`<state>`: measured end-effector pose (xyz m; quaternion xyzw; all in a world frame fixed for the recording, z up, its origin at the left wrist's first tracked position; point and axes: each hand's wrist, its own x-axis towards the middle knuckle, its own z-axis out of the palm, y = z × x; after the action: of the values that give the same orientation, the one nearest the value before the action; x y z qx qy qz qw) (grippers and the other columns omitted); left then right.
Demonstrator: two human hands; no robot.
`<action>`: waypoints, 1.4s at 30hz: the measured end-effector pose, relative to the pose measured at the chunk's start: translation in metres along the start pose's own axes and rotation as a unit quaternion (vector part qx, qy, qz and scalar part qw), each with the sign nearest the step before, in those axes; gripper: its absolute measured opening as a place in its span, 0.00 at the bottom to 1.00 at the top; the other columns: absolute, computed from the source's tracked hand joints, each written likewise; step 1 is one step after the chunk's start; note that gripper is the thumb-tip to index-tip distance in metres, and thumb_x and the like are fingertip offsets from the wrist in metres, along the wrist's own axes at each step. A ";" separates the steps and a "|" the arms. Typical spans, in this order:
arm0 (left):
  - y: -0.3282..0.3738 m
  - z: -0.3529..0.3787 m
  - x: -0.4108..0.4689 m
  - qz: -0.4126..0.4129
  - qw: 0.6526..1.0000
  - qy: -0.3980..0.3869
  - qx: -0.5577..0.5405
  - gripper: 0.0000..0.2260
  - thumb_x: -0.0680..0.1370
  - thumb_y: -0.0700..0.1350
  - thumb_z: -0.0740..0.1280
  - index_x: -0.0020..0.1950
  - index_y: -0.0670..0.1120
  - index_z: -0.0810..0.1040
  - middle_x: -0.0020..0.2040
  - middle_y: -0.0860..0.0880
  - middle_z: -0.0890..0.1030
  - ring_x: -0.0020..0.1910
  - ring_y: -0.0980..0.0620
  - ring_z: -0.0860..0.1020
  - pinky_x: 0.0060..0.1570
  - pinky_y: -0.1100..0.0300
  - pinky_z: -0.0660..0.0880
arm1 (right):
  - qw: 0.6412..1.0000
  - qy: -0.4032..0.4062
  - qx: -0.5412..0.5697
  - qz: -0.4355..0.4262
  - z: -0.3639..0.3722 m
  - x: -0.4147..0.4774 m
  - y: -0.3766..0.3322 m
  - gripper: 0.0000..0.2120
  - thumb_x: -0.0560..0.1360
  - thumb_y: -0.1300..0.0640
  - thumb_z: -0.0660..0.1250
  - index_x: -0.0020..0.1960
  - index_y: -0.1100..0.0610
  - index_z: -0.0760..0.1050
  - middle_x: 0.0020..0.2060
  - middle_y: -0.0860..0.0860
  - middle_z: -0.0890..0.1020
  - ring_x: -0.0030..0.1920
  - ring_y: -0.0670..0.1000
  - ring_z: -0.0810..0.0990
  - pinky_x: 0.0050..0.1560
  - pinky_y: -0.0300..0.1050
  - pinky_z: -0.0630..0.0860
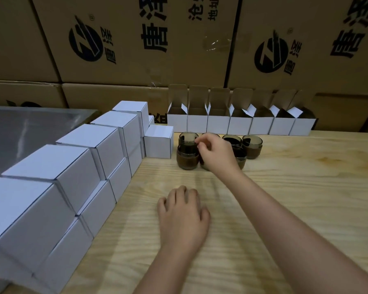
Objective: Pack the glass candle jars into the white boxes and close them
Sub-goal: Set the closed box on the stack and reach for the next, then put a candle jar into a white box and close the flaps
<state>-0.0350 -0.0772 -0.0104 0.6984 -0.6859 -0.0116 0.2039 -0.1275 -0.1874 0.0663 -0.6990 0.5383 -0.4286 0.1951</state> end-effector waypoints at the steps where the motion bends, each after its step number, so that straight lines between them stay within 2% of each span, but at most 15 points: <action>1: 0.000 0.001 0.000 0.004 1.000 -0.003 -0.002 0.18 0.77 0.57 0.53 0.65 0.55 0.68 0.68 0.55 0.66 0.68 0.53 0.62 0.67 0.52 0.56 | 0.999 -0.016 -0.050 -0.011 0.003 0.021 0.000 0.10 0.78 0.59 0.60 0.55 0.53 0.78 0.45 0.47 0.80 0.42 0.44 0.75 0.41 0.39 0.72; 3: 0.002 -0.001 0.000 0.008 1.000 -0.008 -0.003 0.19 0.77 0.58 0.52 0.65 0.54 0.69 0.68 0.54 0.67 0.68 0.52 0.64 0.67 0.50 0.58 | 0.990 -0.039 -0.134 -0.030 0.013 0.060 -0.001 0.13 0.79 0.59 0.58 0.60 0.54 0.76 0.53 0.51 0.79 0.52 0.50 0.76 0.51 0.46 0.76; 5: 0.004 -0.007 -0.001 0.007 1.000 -0.015 -0.005 0.20 0.74 0.57 0.53 0.59 0.53 0.76 0.62 0.51 0.75 0.62 0.50 0.73 0.62 0.46 0.68 | 0.977 -0.050 -0.199 -0.052 0.024 0.094 -0.002 0.15 0.79 0.59 0.56 0.62 0.56 0.76 0.58 0.53 0.78 0.58 0.54 0.74 0.59 0.52 0.74; 9: 0.005 -0.009 0.002 -0.002 1.000 -0.016 0.001 0.19 0.68 0.57 0.56 0.47 0.52 0.82 0.52 0.49 0.82 0.52 0.48 0.81 0.49 0.45 0.78 | 0.954 -0.106 -0.275 -0.052 0.051 0.147 0.000 0.14 0.80 0.57 0.53 0.54 0.60 0.76 0.56 0.56 0.77 0.58 0.57 0.73 0.58 0.52 0.70; 11: 0.005 -0.007 0.003 -0.008 1.000 -0.018 0.007 0.20 0.65 0.57 0.56 0.45 0.52 0.83 0.50 0.49 0.83 0.50 0.47 0.82 0.47 0.44 0.78 | 0.949 -0.136 -0.284 -0.038 0.066 0.163 0.002 0.18 0.82 0.52 0.50 0.54 0.61 0.74 0.58 0.58 0.76 0.61 0.59 0.70 0.59 0.53 0.66; 13: 0.004 -0.003 0.004 -0.012 1.000 -0.016 0.005 0.20 0.64 0.57 0.57 0.44 0.51 0.83 0.50 0.48 0.83 0.50 0.46 0.82 0.47 0.44 0.78 | 0.947 -0.162 -0.277 -0.022 0.079 0.172 0.004 0.24 0.82 0.48 0.46 0.63 0.61 0.73 0.65 0.57 0.72 0.67 0.59 0.64 0.64 0.55 0.62; 17: 0.005 0.004 0.006 -0.026 1.000 -0.001 -0.015 0.20 0.63 0.55 0.57 0.44 0.49 0.83 0.50 0.46 0.83 0.49 0.45 0.82 0.51 0.47 0.67 | 0.933 -0.206 -0.294 -0.008 0.094 0.181 0.011 0.25 0.82 0.45 0.42 0.72 0.50 0.67 0.74 0.55 0.62 0.73 0.60 0.54 0.70 0.57 0.54; 19: 0.005 0.007 0.007 -0.032 0.999 0.017 -0.016 0.20 0.63 0.55 0.57 0.43 0.48 0.84 0.49 0.45 0.84 0.48 0.45 0.83 0.50 0.48 0.65 | 0.934 -0.210 -0.288 -0.007 0.098 0.183 0.015 0.24 0.83 0.46 0.43 0.73 0.50 0.65 0.73 0.55 0.61 0.73 0.60 0.55 0.70 0.57 0.55; 23: 0.004 0.008 0.008 -0.024 0.999 0.040 -0.018 0.20 0.63 0.56 0.57 0.44 0.49 0.83 0.50 0.47 0.83 0.50 0.45 0.82 0.51 0.48 0.64 | 0.949 -0.201 -0.242 -0.003 0.095 0.182 0.011 0.28 0.82 0.43 0.45 0.68 0.61 0.70 0.72 0.55 0.62 0.71 0.58 0.60 0.69 0.57 0.61; 26: 0.002 0.004 0.008 -0.008 0.999 0.035 -0.010 0.21 0.64 0.57 0.57 0.46 0.50 0.83 0.51 0.48 0.83 0.51 0.46 0.82 0.53 0.46 0.70 | 0.959 -0.174 -0.221 -0.022 0.085 0.178 -0.001 0.29 0.82 0.42 0.45 0.67 0.62 0.71 0.71 0.55 0.64 0.69 0.58 0.63 0.68 0.56 0.62; 29: 0.001 0.001 0.006 0.001 0.999 0.033 -0.009 0.20 0.68 0.57 0.55 0.48 0.52 0.82 0.52 0.49 0.82 0.52 0.48 0.81 0.50 0.44 0.76 | 0.968 -0.121 -0.209 -0.071 0.068 0.167 -0.017 0.23 0.82 0.45 0.47 0.50 0.60 0.74 0.63 0.56 0.71 0.62 0.58 0.69 0.62 0.54 0.67; 31: 0.000 0.002 0.004 0.007 1.000 0.011 -0.004 0.22 0.72 0.58 0.52 0.57 0.54 0.78 0.61 0.51 0.77 0.62 0.50 0.75 0.60 0.45 0.70 | 0.971 -0.076 -0.199 -0.111 0.051 0.153 -0.027 0.21 0.82 0.48 0.50 0.44 0.61 0.73 0.59 0.56 0.73 0.59 0.57 0.70 0.58 0.52 0.67; 34: -0.003 0.007 0.004 0.004 1.000 -0.009 -0.022 0.22 0.77 0.59 0.49 0.68 0.56 0.65 0.71 0.55 0.63 0.71 0.53 0.58 0.69 0.50 0.52 | 0.969 -0.014 -0.179 -0.168 0.021 0.121 -0.038 0.15 0.80 0.54 0.56 0.48 0.62 0.77 0.54 0.54 0.75 0.56 0.55 0.71 0.55 0.48 0.67; 37: -0.002 0.005 0.004 0.001 0.998 0.005 -0.056 0.23 0.77 0.58 0.54 0.71 0.53 0.61 0.71 0.55 0.64 0.71 0.53 0.58 0.68 0.51 0.51 | 0.959 0.049 -0.168 -0.221 -0.006 0.070 -0.044 0.09 0.78 0.58 0.60 0.47 0.62 0.76 0.49 0.55 0.76 0.51 0.55 0.71 0.52 0.48 0.68; 42: -0.006 -0.006 0.008 -0.061 0.974 0.019 -0.215 0.39 0.72 0.61 0.66 0.77 0.51 0.51 0.73 0.52 0.63 0.73 0.53 0.61 0.71 0.53 0.52 | 0.934 0.128 -0.190 -0.274 -0.022 -0.033 -0.039 0.06 0.74 0.63 0.64 0.41 0.66 0.76 0.40 0.59 0.78 0.41 0.60 0.74 0.42 0.54 0.71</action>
<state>-0.0271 -0.0833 -0.0045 0.6790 -0.6192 -0.1587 0.3611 -0.1237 -0.1390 0.0942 -0.7828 0.4172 -0.4410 -0.1368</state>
